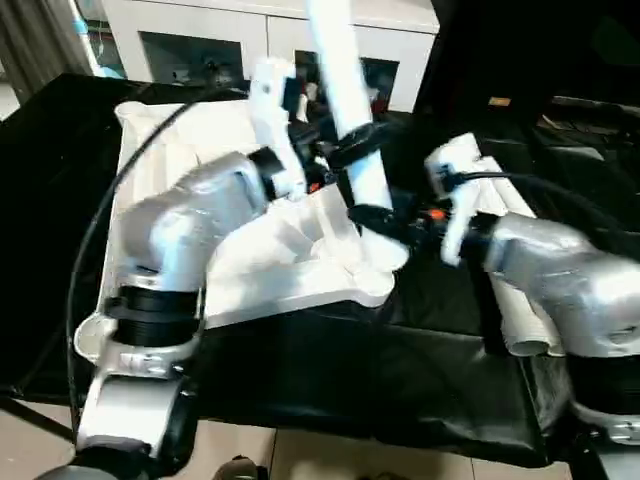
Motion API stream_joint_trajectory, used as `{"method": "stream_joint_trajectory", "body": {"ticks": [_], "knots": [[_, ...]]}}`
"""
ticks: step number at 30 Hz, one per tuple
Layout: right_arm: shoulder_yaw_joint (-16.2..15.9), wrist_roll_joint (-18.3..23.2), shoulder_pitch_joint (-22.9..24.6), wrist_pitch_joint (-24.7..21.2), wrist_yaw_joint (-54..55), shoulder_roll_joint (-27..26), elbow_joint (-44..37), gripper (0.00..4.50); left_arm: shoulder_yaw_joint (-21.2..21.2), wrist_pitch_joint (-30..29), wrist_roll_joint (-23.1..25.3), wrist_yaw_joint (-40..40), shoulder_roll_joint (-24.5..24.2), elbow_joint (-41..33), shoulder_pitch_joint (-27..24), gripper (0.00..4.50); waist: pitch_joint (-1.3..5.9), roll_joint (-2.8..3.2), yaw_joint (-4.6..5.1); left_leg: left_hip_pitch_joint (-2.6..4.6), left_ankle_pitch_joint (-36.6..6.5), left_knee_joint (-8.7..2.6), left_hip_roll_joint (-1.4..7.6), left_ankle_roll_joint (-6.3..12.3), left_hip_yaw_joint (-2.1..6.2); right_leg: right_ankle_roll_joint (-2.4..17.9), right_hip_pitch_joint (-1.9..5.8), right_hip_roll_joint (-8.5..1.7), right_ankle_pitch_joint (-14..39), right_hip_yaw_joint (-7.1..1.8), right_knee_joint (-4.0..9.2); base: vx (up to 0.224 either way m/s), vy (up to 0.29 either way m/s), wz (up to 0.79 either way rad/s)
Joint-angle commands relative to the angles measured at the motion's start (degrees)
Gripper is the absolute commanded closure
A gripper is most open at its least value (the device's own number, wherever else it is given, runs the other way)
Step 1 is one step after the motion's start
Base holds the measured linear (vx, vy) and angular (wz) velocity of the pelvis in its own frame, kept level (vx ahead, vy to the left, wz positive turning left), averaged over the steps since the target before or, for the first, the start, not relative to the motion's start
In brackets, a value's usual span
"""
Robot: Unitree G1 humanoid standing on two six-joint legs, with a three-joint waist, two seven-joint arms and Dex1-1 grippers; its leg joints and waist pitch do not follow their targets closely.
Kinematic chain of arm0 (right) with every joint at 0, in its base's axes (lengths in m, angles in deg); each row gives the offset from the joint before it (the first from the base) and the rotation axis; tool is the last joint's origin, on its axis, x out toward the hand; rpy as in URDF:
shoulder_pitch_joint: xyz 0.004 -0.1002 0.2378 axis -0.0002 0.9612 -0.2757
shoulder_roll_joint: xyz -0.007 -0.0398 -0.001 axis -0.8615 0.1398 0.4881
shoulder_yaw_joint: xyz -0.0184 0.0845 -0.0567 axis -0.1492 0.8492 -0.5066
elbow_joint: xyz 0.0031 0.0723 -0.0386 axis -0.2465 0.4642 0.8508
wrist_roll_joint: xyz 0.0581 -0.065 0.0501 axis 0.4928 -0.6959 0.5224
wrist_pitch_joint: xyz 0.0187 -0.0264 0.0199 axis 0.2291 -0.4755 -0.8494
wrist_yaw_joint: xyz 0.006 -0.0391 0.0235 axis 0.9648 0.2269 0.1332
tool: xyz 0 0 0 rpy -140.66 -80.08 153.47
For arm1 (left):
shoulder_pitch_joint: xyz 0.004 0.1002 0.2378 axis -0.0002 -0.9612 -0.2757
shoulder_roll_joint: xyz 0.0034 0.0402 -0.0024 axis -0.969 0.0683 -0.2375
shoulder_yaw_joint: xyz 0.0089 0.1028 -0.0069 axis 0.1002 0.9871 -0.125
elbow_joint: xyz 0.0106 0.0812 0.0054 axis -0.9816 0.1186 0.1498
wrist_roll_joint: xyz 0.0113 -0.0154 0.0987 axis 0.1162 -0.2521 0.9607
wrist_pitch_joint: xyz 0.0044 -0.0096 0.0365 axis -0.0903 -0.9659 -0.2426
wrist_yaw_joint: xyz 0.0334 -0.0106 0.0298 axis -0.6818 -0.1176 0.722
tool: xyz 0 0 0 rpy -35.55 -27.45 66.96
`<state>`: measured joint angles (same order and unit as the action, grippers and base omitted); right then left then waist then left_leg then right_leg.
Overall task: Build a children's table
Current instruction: Rotate table base
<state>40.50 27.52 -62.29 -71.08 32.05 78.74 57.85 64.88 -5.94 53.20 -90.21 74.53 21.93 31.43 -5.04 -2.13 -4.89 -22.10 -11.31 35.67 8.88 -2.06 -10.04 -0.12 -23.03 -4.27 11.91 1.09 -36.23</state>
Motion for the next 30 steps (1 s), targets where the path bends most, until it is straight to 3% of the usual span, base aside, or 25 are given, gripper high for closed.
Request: {"method": "stream_joint_trajectory", "body": {"ticks": [1,3,4,8,11,14,25,26,30], "knots": [[-0.8,-1.2,-0.6,2.1,1.5,-0.8,-0.3,2.64,-1.9,-0.6,-1.0,3.4,2.1,0.3,0.3,1.49,5.03,0.11,0.26,1.07,1.4,-3.83,3.29,0.8,0.95,15.8,3.8,-3.4,-7.9,-2.08,2.62,0.0,0.0,0.0],[-1.2,-2.2,-0.4,2.8,2.5,-1.4,0.1,2.64,-3.0,-1.2,-2.0,4.4,3.4,0.0,0.3,1.49,5.0,0.18,0.19,1.07,1.0,-3.83,3.26,1.38,0.95,16.2,3.73,-3.35,-7.6,-2.03,2.69,0.0,0.0,0.0],[-1.3,-2.5,-0.3,3.1,2.8,-1.6,0.2,2.64,-3.3,-1.4,-2.3,4.9,3.8,-0.1,0.3,1.77,4.95,0.2,0.2,1.08,0.7,-3.85,3.25,1.56,0.96,16.2,3.71,-3.32,-7.2,-2.06,2.82,0.0,0.0,0.0],[-1.5,-4.3,-0.1,5.1,4.7,-2.7,1.4,2.64,-7.6,-3.0,-6.2,9.1,7.6,-0.7,0.2,1.95,5.02,0.18,0.18,1.03,0.4,-3.77,3.21,1.65,0.96,16.3,3.71,-3.33,-6.7,-2.03,2.82,0.0,0.0,0.0],[-1.4,-4.8,-0.2,5.9,5.1,-3.1,1.9,2.64,-8.3,-3.8,-6.9,10.6,8.6,-0.9,0.0,2.28,5.07,0.24,0.15,1.05,0.3,-3.76,3.22,2.07,1.02,16.1,3.77,-3.23,-6.7,-2.0,2.84,0.0,0.0,0.0],[-1.4,-5.1,-0.2,6.2,5.2,-3.3,2.1,2.64,-8.4,-4.1,-6.8,11.0,8.9,-0.9,-0.2,2.55,5.11,0.23,0.17,1.05,0.8,-3.72,3.2,2.43,1.04,15.8,3.76,-3.21,-7.2,-1.99,2.77,0.0,0.0,0.0],[-1.6,-6.1,-0.7,8.2,5.2,-3.4,2.7,2.64,-5.6,-3.8,-5.5,8.0,6.9,-2.2,-0.5,2.64,4.98,0.21,0.14,1.13,0.7,-3.75,3.21,2.76,1.01,15.5,3.59,-3.18,-6.7,-1.98,2.83,0.0,0.0,0.0],[-0.7,-4.9,-0.9,7.9,4.7,-4.0,2.9,2.08,-5.1,-3.7,-5.3,7.3,6.4,-2.4,-0.6,2.64,4.92,0.12,0.16,1.16,0.5,-3.78,3.2,2.77,0.96,15.3,3.54,-3.19,-6.3,-2.02,2.84,0.0,0.0,0.0],[2.2,-0.8,-1.9,5.1,2.2,-3.8,2.9,1.84,-3.6,-3.5,-5.7,2.9,4.3,-3.6,-0.9,2.64,4.89,0.08,0.18,1.21,0.6,-3.82,3.27,2.94,0.93,15.4,3.51,-3.17,-6.1,-2.0,2.78,0.0,0.0,0.0]]}}
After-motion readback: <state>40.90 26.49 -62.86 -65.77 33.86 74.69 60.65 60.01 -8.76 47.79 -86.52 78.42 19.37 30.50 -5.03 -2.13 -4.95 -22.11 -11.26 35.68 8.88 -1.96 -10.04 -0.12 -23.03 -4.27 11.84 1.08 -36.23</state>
